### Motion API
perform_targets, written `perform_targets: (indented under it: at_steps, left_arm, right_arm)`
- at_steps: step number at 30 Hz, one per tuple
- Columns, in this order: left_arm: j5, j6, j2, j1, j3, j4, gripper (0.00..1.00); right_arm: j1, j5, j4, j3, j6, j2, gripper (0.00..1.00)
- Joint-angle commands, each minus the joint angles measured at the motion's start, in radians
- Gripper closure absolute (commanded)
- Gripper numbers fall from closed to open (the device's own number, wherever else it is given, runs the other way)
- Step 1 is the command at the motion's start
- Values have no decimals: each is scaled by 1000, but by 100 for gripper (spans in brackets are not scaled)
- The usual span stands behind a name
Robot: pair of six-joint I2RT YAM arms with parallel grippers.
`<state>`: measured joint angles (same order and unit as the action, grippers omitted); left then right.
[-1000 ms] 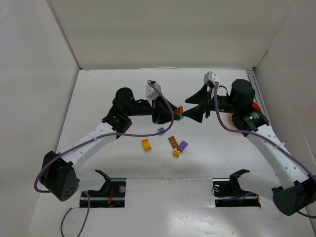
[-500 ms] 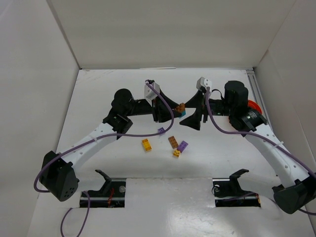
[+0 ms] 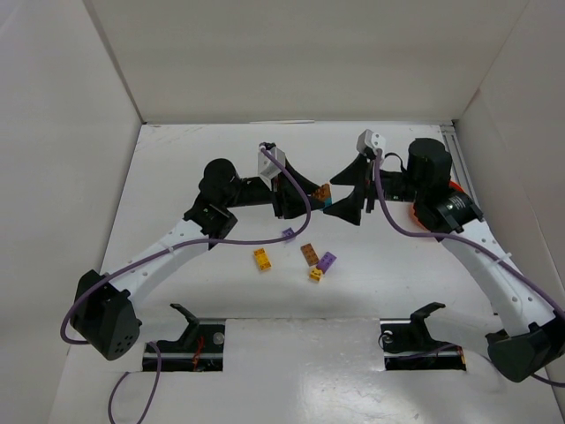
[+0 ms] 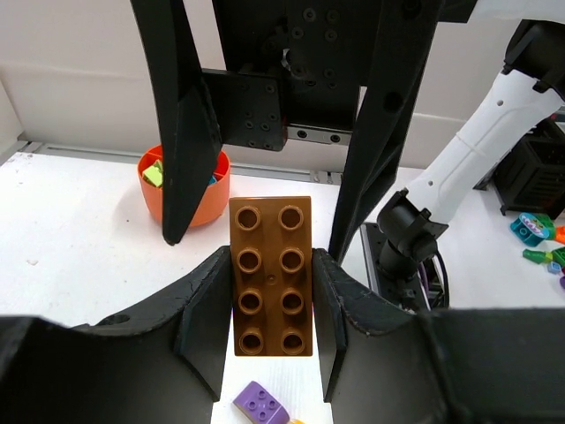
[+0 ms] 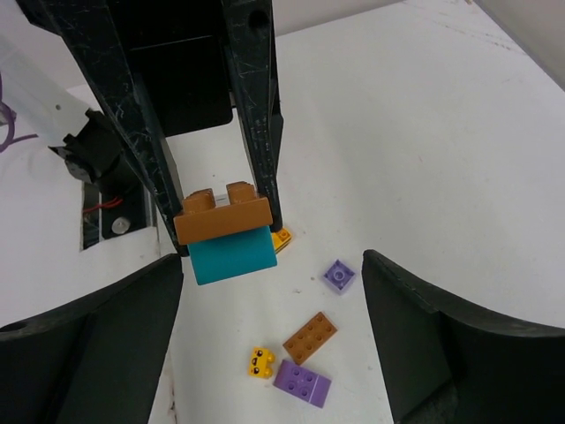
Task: Sort the legos into containers by color
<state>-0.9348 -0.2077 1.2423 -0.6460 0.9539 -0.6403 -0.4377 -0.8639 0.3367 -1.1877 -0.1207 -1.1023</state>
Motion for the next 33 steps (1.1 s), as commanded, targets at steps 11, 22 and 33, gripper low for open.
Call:
perform_targets:
  at_steps: [11,22,33]
  left_arm:
    - [-36,2,-43,-3,-9,-68,100]
    - [-76,2,-43,-3,-9,-68,100]
    - [-107,2,-34,-3,-9,-68,100]
  right_arm:
    - [-4,-61,-79,-33,7,-4,59]
    - [5,-95,-79,-33,7,16,34]
    - [-4,-156,-120,-43,7,7,39]
